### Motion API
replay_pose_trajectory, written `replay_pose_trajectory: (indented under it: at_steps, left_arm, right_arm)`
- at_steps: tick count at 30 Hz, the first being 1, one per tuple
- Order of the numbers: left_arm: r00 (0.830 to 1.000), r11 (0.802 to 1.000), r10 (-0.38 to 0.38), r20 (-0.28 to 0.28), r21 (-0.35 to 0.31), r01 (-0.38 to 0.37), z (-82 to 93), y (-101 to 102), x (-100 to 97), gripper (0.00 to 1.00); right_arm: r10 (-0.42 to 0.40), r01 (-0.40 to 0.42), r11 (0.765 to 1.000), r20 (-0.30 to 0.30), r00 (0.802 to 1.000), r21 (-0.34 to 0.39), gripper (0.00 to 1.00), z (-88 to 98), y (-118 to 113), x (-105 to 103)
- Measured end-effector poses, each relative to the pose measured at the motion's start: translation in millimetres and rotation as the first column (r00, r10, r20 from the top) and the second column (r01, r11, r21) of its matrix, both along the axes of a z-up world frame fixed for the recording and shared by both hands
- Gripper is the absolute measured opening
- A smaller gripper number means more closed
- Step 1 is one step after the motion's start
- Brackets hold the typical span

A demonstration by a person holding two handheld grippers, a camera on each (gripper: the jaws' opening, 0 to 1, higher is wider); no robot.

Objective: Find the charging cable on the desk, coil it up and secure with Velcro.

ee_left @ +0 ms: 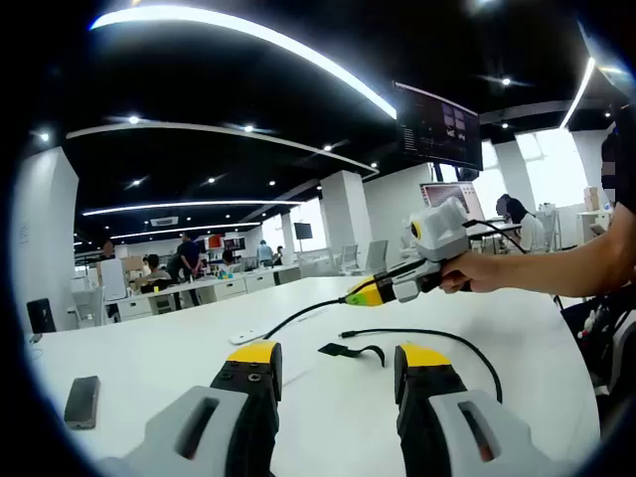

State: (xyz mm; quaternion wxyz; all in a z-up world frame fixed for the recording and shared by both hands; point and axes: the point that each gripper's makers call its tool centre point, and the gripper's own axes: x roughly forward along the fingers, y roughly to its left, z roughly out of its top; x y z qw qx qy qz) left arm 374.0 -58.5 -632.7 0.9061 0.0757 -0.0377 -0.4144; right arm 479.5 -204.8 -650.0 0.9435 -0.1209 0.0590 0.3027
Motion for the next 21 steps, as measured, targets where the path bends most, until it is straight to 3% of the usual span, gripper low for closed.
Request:
replay_pose_trajectory:
  at_steps: [21]
  left_arm:
    - [1.0,1.0,0.002,-0.002,0.0,-0.002,0.6,-3.3,-6.0,0.45]
  right_arm:
    - [-0.046,0.045,0.999,0.03,0.999,0.03,0.08,8.3,-8.6,-15.4]
